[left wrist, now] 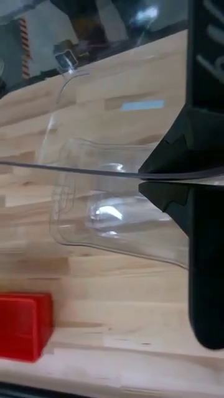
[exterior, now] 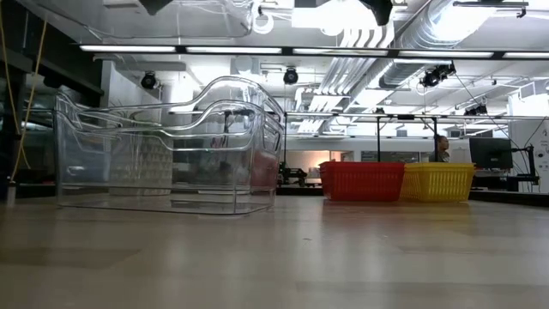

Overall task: Stack baskets by color
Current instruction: Stack the top transparent bin on top of the bottom transparent bin

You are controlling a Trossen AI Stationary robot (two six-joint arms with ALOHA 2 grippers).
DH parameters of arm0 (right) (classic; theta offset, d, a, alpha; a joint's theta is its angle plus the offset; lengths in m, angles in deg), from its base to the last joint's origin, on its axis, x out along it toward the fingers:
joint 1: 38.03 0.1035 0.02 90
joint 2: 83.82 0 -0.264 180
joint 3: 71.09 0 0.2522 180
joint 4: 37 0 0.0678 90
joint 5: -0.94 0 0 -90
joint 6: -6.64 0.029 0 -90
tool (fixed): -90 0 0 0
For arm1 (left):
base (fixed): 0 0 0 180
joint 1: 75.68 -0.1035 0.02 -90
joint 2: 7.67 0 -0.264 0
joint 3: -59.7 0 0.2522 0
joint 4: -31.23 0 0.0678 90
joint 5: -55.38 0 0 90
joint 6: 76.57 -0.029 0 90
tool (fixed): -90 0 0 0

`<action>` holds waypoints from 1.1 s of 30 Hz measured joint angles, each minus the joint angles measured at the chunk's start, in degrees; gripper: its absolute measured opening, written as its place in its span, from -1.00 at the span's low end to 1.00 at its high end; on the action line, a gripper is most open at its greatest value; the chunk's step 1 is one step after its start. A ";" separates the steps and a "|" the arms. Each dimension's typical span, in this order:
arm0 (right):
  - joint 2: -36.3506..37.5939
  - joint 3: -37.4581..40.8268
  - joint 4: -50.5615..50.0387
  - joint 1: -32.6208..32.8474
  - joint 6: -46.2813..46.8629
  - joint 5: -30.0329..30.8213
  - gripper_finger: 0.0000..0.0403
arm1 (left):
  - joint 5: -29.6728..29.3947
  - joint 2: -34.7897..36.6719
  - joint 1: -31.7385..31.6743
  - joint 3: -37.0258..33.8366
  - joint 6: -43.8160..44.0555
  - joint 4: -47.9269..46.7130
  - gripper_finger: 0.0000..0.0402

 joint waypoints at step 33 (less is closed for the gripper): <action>-0.02 0.00 0.00 0.00 1.68 1.84 0.17 | 1.77 8.52 -5.02 -20.89 -7.22 17.15 -1.00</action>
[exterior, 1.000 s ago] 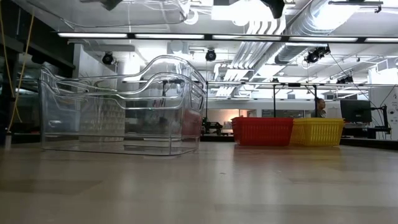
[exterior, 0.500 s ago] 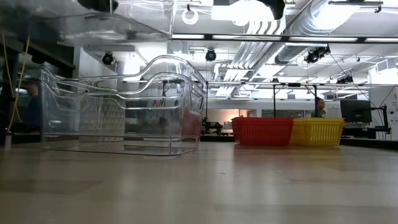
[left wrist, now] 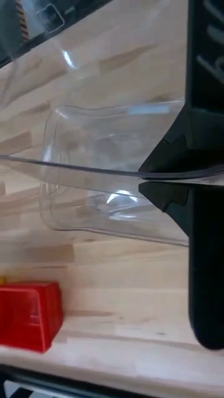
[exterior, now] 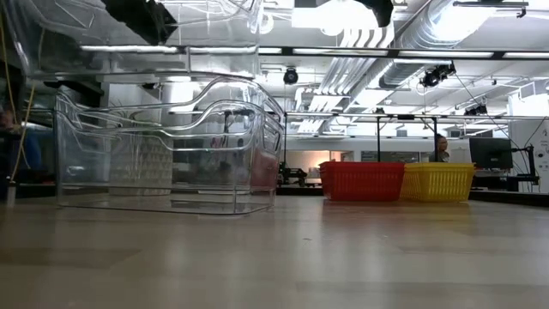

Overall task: Stack baskets by color
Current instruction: Stack the top transparent bin on top of the bottom transparent bin

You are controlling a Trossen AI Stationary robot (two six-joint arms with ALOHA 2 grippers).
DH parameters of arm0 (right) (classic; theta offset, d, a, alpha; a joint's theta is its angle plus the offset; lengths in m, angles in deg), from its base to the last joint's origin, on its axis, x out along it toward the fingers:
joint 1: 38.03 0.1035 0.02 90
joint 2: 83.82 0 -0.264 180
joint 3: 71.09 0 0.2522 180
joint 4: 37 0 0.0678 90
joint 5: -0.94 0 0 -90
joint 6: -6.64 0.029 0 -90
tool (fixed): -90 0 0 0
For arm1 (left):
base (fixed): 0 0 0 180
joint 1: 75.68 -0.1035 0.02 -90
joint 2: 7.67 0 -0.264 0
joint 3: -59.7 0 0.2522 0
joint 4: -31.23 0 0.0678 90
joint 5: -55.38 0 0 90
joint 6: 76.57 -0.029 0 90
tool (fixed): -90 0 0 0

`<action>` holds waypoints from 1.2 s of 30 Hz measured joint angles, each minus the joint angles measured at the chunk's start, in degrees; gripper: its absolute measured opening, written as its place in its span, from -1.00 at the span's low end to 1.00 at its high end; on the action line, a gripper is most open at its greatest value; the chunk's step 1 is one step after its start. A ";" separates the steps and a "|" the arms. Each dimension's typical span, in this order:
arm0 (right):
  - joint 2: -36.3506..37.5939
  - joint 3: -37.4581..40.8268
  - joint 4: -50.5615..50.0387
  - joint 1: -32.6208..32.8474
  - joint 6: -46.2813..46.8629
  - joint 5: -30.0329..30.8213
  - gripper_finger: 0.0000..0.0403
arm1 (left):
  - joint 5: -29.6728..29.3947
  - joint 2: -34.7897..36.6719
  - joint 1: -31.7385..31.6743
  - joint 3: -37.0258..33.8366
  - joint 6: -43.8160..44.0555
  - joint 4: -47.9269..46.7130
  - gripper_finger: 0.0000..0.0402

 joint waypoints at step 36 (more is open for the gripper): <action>0.00 0.00 -0.07 0.00 -0.11 0.48 0.17 | 9.66 -3.00 -9.99 -7.50 -6.17 11.23 -1.00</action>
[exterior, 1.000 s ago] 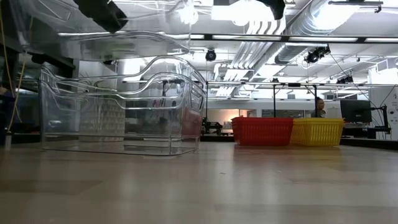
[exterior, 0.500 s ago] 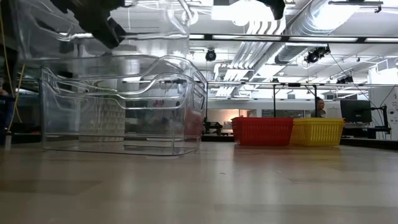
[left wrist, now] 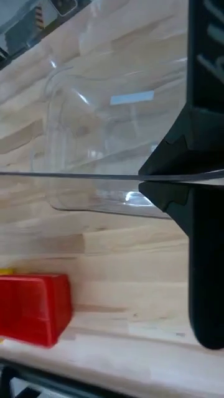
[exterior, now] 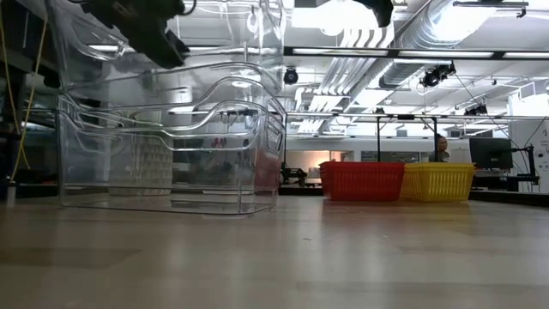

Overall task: Stack baskets by color
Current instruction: Stack the top transparent bin on top of the bottom transparent bin

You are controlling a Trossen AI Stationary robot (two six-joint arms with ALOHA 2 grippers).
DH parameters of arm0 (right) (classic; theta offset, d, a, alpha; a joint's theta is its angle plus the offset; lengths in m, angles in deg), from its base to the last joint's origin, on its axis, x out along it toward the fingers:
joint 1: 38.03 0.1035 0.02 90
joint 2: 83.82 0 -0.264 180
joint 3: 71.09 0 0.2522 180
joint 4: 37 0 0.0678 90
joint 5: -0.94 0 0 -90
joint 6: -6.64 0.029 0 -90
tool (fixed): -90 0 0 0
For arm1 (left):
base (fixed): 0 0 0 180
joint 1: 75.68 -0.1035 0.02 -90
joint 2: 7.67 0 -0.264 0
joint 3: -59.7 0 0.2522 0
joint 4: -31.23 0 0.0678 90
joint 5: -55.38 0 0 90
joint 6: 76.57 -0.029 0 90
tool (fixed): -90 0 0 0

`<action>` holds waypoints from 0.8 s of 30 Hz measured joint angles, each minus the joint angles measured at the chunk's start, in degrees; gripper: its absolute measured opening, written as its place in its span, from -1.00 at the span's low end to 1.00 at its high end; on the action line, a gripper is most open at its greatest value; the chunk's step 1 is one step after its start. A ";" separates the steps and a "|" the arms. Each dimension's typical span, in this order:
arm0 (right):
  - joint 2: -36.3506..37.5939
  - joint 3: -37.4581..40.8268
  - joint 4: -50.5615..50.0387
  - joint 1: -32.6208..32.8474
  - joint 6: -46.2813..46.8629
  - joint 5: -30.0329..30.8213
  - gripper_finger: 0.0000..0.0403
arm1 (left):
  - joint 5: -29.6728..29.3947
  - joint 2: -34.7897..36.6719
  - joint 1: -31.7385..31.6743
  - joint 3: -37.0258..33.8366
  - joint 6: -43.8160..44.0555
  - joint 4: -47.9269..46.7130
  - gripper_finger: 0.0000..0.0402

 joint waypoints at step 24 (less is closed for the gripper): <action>0.00 0.00 -0.42 0.00 0.11 0.00 0.17 | -3.78 -5.41 -3.98 0.07 -8.36 -5.60 -1.00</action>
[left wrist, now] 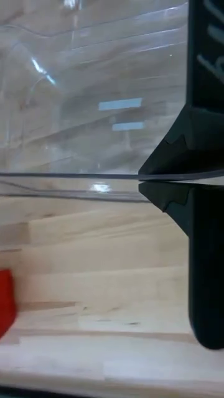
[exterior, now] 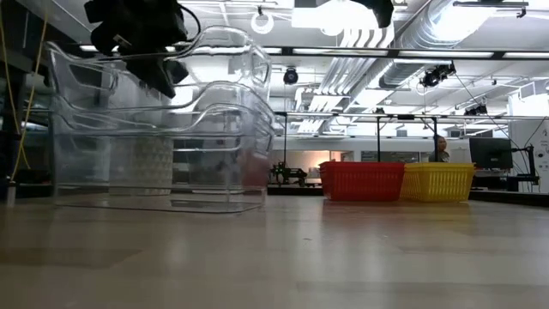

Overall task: Stack baskets by color
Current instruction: Stack the top transparent bin on top of the bottom transparent bin, then return to Home Position

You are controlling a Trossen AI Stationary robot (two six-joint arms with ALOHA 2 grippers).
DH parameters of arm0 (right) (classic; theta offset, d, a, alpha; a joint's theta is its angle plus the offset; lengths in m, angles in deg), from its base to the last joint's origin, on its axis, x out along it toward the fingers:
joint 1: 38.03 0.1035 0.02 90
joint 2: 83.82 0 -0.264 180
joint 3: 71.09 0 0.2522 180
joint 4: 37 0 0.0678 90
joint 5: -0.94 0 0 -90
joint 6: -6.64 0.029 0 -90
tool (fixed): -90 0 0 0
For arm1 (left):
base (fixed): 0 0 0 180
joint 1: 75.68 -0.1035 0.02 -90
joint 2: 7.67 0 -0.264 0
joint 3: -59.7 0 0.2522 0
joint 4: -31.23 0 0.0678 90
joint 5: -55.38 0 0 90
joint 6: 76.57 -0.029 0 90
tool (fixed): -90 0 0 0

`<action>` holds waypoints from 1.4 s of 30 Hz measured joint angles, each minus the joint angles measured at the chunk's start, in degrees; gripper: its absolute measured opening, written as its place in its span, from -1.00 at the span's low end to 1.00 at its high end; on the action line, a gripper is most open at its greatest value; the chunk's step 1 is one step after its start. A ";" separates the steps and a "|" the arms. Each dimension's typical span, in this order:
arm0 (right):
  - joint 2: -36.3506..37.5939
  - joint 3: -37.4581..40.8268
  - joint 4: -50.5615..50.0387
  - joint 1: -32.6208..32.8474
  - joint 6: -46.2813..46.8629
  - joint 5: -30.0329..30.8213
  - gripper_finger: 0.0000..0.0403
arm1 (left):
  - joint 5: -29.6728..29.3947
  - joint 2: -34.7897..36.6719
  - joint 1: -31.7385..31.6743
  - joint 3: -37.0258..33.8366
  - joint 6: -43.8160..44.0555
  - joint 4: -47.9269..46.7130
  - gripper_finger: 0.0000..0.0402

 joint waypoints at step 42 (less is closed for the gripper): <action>0.00 0.00 0.04 0.00 3.06 2.60 0.17 | -4.14 23.07 15.20 -13.99 44.44 58.95 -0.25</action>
